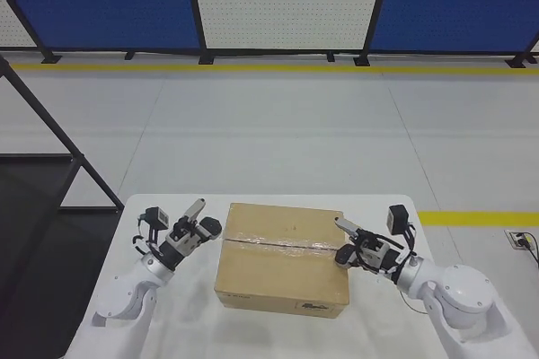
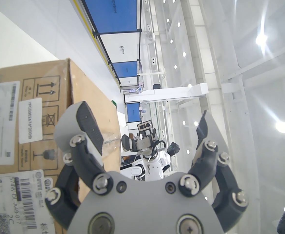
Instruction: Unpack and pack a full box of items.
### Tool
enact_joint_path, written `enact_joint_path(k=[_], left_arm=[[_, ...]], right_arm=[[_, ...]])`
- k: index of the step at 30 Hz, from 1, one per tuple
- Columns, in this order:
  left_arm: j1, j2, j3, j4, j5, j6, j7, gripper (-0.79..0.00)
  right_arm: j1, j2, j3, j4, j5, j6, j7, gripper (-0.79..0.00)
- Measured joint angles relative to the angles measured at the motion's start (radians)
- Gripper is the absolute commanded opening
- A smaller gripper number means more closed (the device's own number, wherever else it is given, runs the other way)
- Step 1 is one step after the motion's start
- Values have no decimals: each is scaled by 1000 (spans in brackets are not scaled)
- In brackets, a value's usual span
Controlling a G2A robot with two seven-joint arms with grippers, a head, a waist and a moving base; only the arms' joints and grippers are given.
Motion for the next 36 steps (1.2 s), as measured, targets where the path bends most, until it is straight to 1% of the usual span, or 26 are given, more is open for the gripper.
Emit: enact_joint_path(k=[2,7,13,16,19,22,25,28,32,36], left_arm=[[14,6,-35,-5,-28,-4,-12,0],[56,19,-123,-26,-83,-27,-42,0],[57,20,-125,-27,-83,-28,-43,0],[58,20,-125,-28,-84,-28,-43,0],[70,17,-120,-50,-108,-14,-18,0],[83,17,-131,-69,-150,4,-9,0],[107,22,-160,-73,-172,3,-19,0],[140,26,-192,-77,-208,1,-36,0],[174,28,-221,-81,-286,11,-77,0],[186,30,-228,-86,-302,7,-86,0]], right_arm=[[0,0,0,-13,18,-13,22,0],[0,0,0,-11,17,-12,20,0],[-11,-3,-16,-22,33,-24,23,0],[14,-10,-80,-51,0,-34,21,0],[80,-26,-169,-38,-18,-37,9,0],[170,-51,-269,25,1,-42,-13,0],[266,-85,-368,110,27,-53,-58,0],[353,-125,-457,210,90,-75,-100,0],[465,-191,-579,348,160,-103,-181,0],[537,-243,-652,445,198,-144,-221,0]])
